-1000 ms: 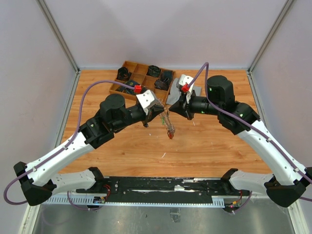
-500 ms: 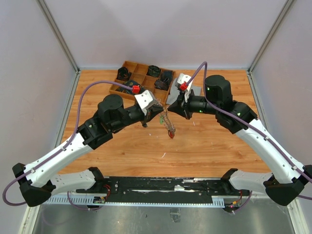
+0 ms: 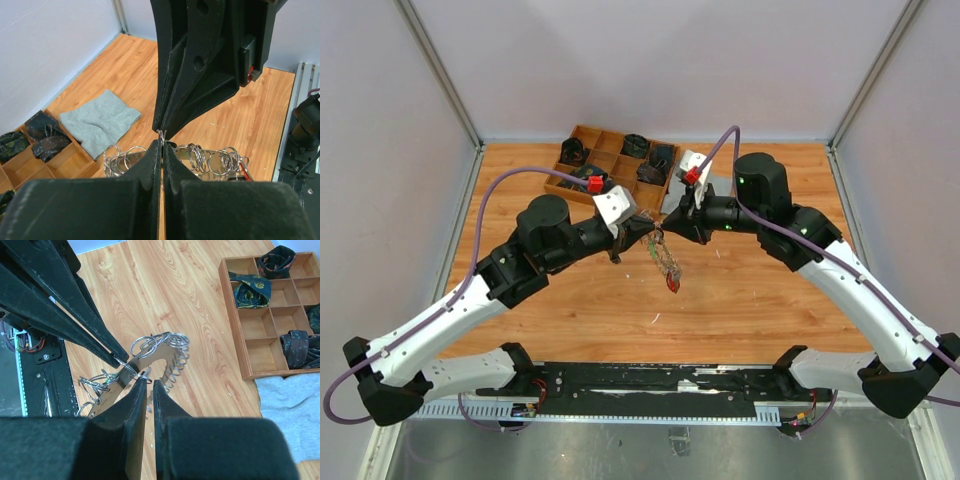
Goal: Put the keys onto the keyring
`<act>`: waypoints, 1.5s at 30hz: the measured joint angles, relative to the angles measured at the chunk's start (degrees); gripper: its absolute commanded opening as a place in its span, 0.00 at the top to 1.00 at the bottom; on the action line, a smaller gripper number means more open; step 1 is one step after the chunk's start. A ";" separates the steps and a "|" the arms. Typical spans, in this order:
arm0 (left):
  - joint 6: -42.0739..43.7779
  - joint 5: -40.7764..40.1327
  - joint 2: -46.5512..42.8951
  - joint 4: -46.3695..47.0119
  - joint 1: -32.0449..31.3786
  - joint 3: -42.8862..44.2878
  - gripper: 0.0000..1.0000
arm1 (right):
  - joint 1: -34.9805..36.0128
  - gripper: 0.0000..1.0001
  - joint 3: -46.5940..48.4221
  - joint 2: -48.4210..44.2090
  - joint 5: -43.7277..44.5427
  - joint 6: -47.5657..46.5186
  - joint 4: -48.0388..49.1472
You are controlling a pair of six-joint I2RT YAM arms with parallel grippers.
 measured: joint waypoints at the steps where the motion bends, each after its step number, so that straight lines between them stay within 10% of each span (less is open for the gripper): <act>1: -0.09 0.15 -0.17 -0.02 0.00 0.00 0.99 | 0.00 0.85 0.00 0.17 -0.11 0.04 0.00; 19: -4.11 2.73 -2.62 4.33 0.00 -1.77 1.00 | 0.00 0.59 -5.44 -10.95 -1.77 -5.92 2.36; 45: -18.86 19.02 -6.38 17.70 -0.07 -3.93 0.99 | 0.00 0.61 -7.30 -15.32 -21.84 9.18 25.40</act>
